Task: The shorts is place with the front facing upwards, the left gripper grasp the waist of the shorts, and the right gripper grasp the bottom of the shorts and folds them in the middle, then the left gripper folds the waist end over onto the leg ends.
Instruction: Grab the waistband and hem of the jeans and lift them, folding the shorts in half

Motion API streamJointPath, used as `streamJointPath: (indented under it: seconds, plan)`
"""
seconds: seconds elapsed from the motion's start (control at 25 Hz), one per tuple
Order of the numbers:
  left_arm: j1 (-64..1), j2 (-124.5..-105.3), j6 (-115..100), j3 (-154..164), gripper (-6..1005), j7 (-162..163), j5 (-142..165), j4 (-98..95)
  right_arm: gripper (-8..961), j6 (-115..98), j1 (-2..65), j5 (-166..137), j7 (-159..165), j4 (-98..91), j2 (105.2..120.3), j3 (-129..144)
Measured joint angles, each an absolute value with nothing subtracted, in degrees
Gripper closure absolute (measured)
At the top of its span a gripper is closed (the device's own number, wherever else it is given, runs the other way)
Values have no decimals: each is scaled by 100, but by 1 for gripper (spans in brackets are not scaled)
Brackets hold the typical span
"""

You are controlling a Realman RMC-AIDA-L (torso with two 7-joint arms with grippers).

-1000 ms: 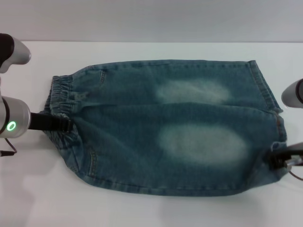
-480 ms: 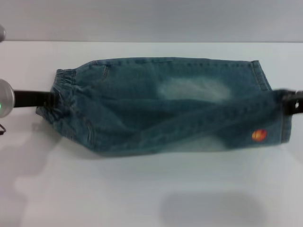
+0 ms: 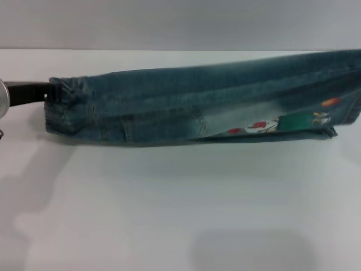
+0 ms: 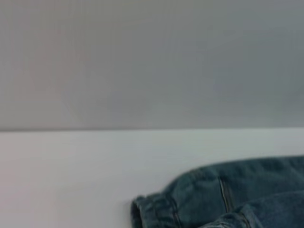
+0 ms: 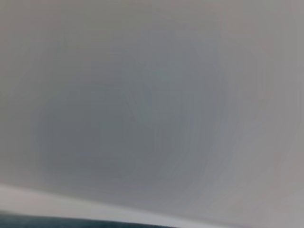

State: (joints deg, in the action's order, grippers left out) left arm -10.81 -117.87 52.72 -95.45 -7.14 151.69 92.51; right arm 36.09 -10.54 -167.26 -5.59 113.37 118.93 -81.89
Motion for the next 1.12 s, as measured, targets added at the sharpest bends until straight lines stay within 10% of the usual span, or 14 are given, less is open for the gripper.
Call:
streamJointPath:
  seconds: [1.12]
  plan:
    - [-1234, -11804, 3540, -9140, 873, -862, 14771, 8566, 811, 1305, -923, -16672, -372, 9776, 11906, -8339]
